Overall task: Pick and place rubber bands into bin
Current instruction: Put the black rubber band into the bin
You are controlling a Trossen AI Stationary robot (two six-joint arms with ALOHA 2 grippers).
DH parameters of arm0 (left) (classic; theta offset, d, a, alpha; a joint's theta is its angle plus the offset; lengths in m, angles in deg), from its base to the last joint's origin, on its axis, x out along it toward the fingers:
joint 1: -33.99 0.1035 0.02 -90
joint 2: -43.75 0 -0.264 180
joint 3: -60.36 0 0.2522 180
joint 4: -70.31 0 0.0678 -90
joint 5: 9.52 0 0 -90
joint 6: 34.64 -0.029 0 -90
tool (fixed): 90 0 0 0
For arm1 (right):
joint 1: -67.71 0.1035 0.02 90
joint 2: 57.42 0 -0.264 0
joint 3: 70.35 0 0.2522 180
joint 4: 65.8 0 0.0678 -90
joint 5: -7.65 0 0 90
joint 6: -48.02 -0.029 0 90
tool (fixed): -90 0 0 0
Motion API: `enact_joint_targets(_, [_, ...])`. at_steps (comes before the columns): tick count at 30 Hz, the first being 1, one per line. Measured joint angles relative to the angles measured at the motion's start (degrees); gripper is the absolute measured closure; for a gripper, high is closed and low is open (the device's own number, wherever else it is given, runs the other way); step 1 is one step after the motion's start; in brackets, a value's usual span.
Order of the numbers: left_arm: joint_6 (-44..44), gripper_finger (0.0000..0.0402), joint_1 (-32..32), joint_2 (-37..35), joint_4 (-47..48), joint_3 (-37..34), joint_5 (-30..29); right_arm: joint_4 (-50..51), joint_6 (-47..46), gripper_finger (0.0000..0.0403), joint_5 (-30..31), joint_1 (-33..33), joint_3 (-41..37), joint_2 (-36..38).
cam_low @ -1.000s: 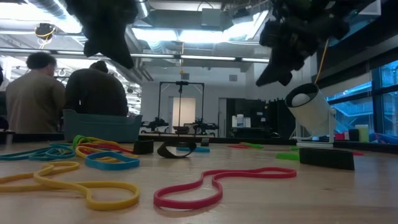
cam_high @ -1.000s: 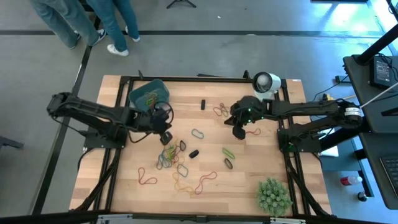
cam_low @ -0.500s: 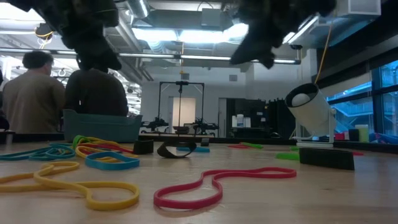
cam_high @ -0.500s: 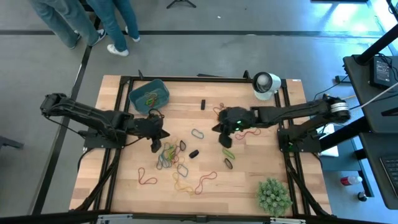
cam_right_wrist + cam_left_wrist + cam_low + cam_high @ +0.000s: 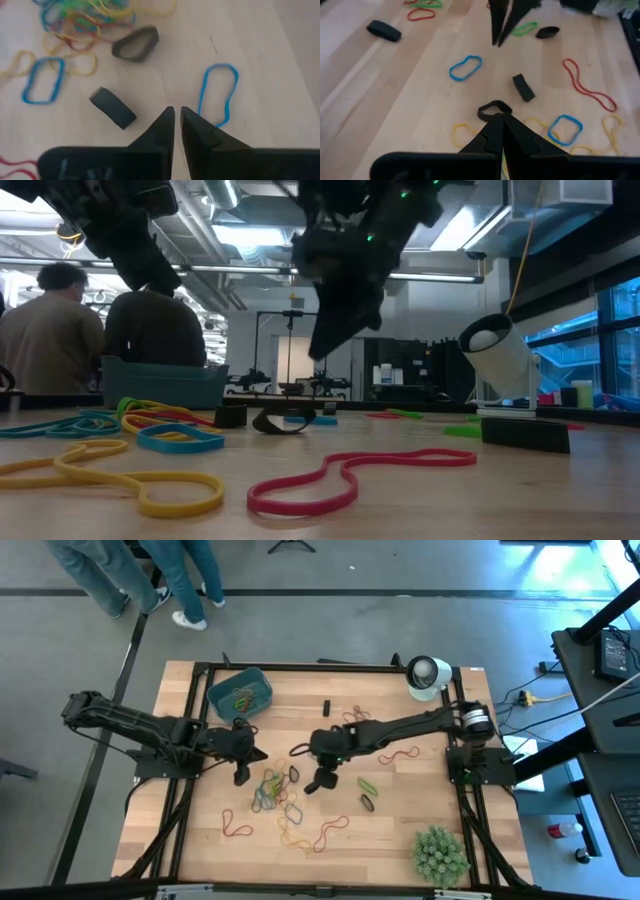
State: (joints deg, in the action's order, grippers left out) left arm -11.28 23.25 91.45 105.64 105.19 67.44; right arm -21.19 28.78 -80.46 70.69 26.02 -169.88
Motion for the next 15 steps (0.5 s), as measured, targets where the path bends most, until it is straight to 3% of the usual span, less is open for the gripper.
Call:
enact_joint_targets(8, [1.5, 0.0384, 0.1, 3.1, -1.1, 0.1, -2.4, 10.4, -1.4, 0.0345, 0.0, 0.0, -0.8, 0.9])
enact_joint_targets(15, [5.9, 0.0312, 0.1, 10.8, -1.8, 1.4, -1.8, 2.3, -4.3, 0.0397, -0.5, 0.0, -16.2, 11.3])
